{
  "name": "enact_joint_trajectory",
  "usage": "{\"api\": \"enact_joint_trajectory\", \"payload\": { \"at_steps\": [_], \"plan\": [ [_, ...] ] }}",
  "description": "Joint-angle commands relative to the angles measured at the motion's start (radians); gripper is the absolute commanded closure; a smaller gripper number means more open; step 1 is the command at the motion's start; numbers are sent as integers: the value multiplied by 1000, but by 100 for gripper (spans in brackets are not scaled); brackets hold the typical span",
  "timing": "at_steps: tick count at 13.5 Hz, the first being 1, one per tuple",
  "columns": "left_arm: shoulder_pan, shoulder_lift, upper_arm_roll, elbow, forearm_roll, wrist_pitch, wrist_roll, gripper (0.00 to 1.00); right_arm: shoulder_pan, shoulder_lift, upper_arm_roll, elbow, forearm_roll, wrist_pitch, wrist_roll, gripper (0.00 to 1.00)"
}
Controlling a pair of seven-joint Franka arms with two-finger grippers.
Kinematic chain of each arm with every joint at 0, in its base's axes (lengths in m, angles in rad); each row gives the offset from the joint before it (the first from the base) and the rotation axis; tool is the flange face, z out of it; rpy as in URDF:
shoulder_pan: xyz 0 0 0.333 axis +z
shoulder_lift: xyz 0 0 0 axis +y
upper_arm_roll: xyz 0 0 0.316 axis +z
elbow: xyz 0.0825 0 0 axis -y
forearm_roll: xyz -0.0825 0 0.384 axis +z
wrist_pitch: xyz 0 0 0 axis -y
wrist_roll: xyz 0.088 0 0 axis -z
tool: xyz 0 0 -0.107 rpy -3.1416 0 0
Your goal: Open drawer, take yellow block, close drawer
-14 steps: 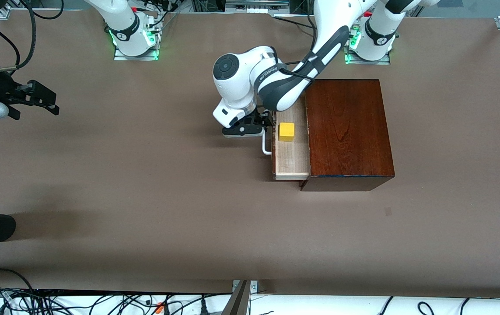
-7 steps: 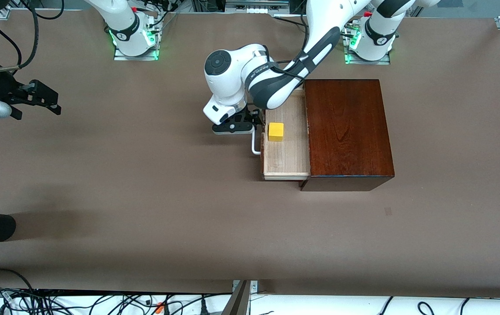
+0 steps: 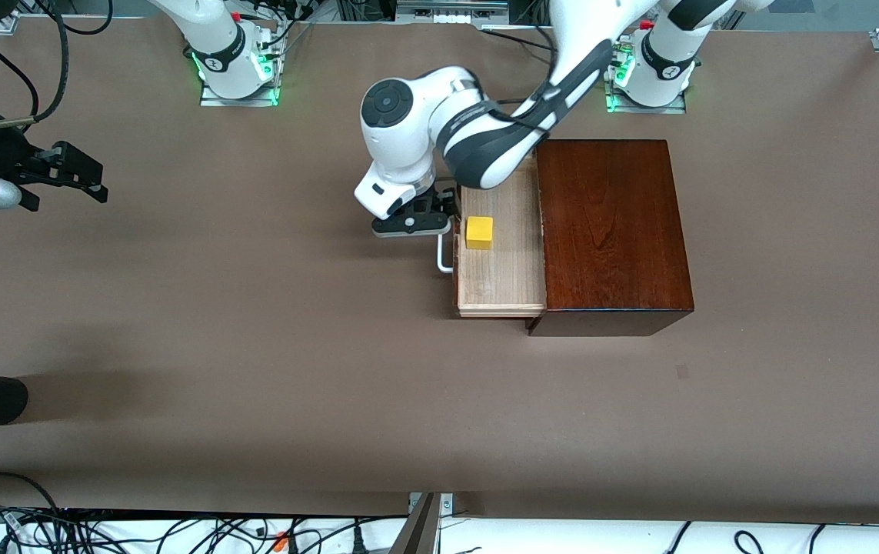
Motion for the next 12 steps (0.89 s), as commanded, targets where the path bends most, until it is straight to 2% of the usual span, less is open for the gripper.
{"api": "enact_joint_trajectory", "payload": {
  "at_steps": [1,4,6,9,12],
  "plan": [
    [145,-143,-71,-35,-105,-116,118,0,4,7,4,12,0,-6,-3,0],
    [358,-296,-153,-97,-177,-199,246,0,15,3,16,12,-3,-19,-10,0],
    [508,-362,-202,-132,-197,-218,319,0,23,4,25,12,4,-29,-27,0],
    [708,-395,-257,-151,-210,-239,436,0,37,4,105,12,2,-71,-119,0],
    [785,-410,-244,-151,-211,-260,523,0,67,47,186,15,0,-63,-148,0]
  ]
}}
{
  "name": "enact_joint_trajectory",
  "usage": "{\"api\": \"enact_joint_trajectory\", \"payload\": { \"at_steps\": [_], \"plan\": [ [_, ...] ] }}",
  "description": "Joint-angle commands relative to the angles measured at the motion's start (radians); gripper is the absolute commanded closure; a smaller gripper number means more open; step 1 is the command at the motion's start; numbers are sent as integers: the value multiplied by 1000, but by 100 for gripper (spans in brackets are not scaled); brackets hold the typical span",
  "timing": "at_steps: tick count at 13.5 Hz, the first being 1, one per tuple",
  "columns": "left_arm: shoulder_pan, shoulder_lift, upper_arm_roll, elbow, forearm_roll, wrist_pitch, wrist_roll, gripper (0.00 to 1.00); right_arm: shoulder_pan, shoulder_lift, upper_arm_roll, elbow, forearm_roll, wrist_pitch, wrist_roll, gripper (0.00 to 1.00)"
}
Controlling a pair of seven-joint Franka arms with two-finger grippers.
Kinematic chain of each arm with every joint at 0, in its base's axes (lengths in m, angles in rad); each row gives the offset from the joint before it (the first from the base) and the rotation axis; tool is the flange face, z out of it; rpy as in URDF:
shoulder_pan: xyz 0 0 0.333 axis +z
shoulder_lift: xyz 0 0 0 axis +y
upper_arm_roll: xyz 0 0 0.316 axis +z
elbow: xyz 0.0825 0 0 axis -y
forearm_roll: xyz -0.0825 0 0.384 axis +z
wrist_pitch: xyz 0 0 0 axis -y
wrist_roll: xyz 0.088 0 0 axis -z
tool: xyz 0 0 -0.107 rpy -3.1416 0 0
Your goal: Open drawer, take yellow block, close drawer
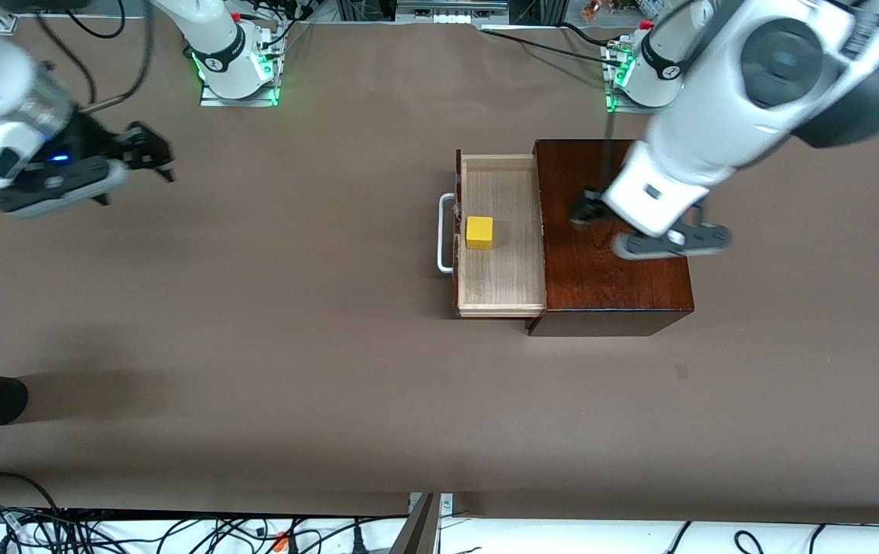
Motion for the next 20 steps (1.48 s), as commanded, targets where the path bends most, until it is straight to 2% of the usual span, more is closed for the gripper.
{"api": "enact_joint_trajectory", "payload": {
  "at_steps": [1,3,6,9,14,17,20],
  "plan": [
    [38,-52,29,-39,-25,-31,99,0,50,39,44,17,-1,-1,-31,0],
    [-22,-86,165,-44,-28,-43,194,0,142,71,46,42,-2,0,-31,0],
    [-143,-147,418,-61,-111,-80,372,0,286,166,46,123,-9,8,-28,0],
    [-206,-239,573,-156,-154,-77,519,0,370,265,46,206,-7,22,-54,0],
    [-257,-302,672,-208,-154,-75,621,0,481,396,47,224,-7,286,-167,0],
    [-289,-304,695,-205,-152,-75,619,0,547,474,46,224,-31,454,-187,0],
    [-283,-302,690,-197,-152,-77,619,0,585,525,46,224,-90,511,-242,0]
  ]
}}
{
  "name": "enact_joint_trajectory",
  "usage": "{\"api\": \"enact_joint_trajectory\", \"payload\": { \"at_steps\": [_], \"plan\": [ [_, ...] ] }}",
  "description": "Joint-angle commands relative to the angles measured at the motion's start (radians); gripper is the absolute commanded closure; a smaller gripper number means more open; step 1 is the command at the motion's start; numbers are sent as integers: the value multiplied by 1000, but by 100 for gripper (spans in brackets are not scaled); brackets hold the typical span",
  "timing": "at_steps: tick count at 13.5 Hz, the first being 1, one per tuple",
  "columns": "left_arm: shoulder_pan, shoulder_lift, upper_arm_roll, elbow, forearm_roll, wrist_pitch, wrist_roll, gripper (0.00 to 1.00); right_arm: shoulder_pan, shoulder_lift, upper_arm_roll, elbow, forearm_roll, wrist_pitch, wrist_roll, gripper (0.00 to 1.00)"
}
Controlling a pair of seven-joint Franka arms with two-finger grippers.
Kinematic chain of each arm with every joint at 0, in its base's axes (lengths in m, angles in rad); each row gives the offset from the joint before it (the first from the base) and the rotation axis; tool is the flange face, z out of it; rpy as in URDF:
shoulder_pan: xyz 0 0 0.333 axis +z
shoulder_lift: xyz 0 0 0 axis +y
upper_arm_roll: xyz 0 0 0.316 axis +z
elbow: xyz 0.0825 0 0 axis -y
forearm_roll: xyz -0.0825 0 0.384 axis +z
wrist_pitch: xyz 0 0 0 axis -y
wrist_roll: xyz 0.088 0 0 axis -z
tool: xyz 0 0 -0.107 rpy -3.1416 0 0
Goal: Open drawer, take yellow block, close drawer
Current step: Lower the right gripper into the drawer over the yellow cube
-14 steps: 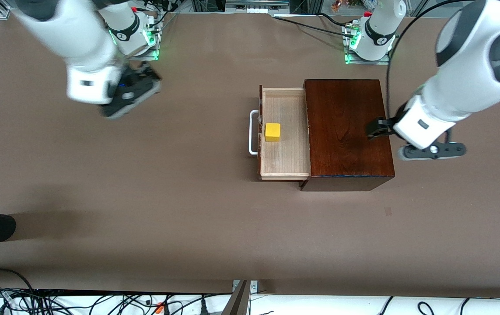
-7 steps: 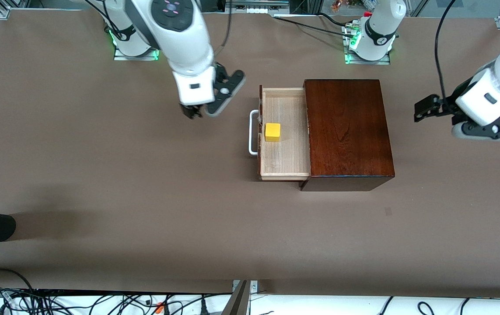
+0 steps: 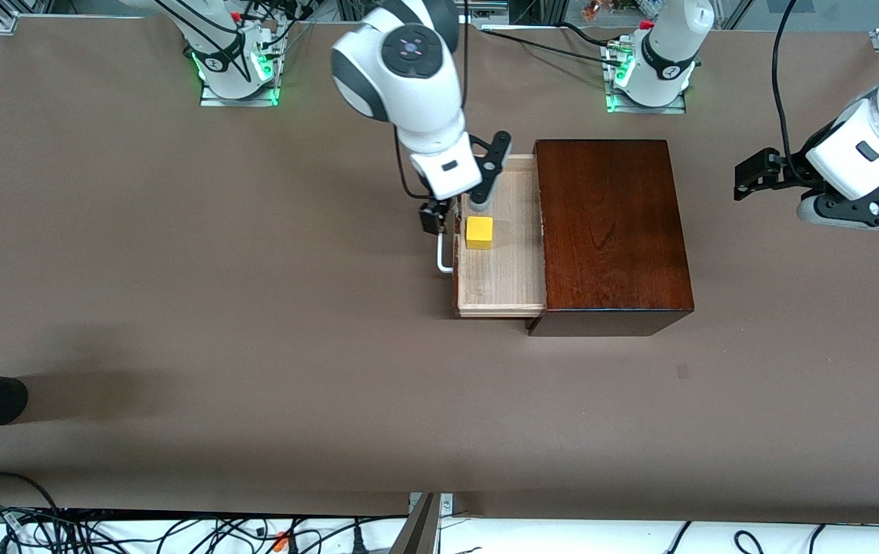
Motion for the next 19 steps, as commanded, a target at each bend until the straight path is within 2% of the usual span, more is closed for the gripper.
{"api": "enact_joint_trajectory", "payload": {
  "at_steps": [1,10,14,19],
  "plan": [
    [-14,-23,21,-23,-19,12,24,0,29,48,-9,37,-50,18,-63,0],
    [-14,-20,15,-19,-19,9,24,0,75,135,-14,57,-86,52,-114,0],
    [-15,-20,13,-18,-19,7,24,0,90,204,-15,124,-105,54,-105,0],
    [-15,-18,13,-15,-19,9,23,0,90,215,-15,132,-127,55,-116,0]
  ]
}}
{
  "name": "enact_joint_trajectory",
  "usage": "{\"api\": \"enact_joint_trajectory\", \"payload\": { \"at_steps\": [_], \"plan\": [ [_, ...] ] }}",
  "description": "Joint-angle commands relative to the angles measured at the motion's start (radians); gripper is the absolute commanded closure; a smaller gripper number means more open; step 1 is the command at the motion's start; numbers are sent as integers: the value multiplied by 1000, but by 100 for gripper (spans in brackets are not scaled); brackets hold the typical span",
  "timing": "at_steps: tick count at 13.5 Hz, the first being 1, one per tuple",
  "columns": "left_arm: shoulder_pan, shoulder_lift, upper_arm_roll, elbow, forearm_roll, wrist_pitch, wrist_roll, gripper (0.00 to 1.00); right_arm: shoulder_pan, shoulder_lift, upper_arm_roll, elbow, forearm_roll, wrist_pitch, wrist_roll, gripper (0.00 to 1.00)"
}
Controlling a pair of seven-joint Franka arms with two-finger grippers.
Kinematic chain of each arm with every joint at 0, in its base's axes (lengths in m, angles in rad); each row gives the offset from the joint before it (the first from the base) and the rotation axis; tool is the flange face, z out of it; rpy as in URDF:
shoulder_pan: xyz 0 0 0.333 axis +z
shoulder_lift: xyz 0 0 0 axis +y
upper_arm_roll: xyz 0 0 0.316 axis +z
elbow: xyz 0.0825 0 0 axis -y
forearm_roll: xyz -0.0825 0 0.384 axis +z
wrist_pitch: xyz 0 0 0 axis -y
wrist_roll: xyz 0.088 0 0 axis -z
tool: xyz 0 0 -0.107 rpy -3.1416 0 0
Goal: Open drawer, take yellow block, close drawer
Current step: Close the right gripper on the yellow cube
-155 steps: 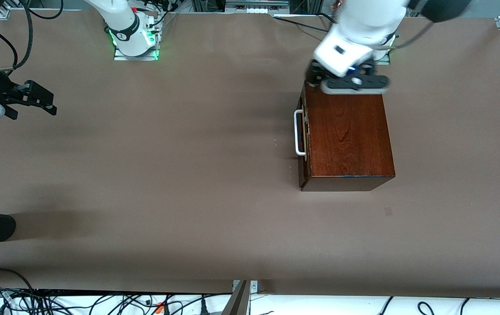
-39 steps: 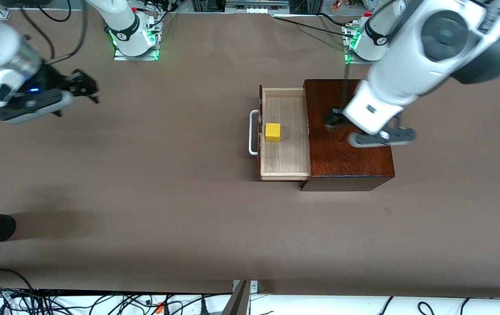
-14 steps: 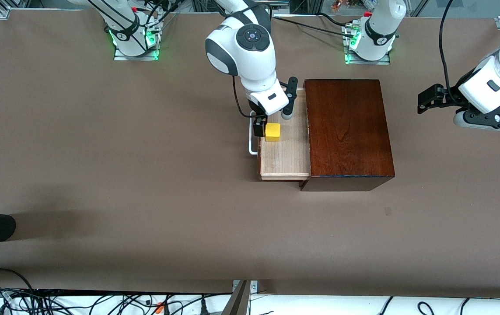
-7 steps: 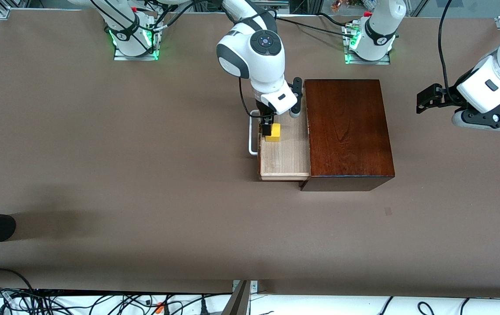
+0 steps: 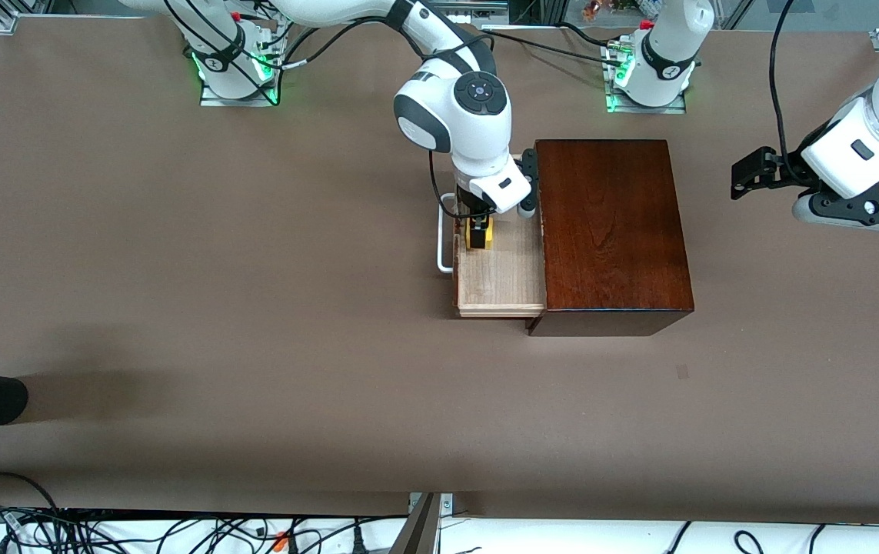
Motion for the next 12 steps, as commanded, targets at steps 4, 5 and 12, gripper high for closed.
{"api": "enact_joint_trajectory", "payload": {
  "at_steps": [4,5,12],
  "plan": [
    [-8,-18,12,-15,-19,7,22,0,14,21,-10,33,-44,-6,-10,19],
    [-8,-18,12,-15,-19,7,22,0,15,24,-11,33,-47,-6,-8,22],
    [-7,-19,12,-12,-19,6,16,0,15,23,-11,35,-47,-18,-2,74]
  ]
}}
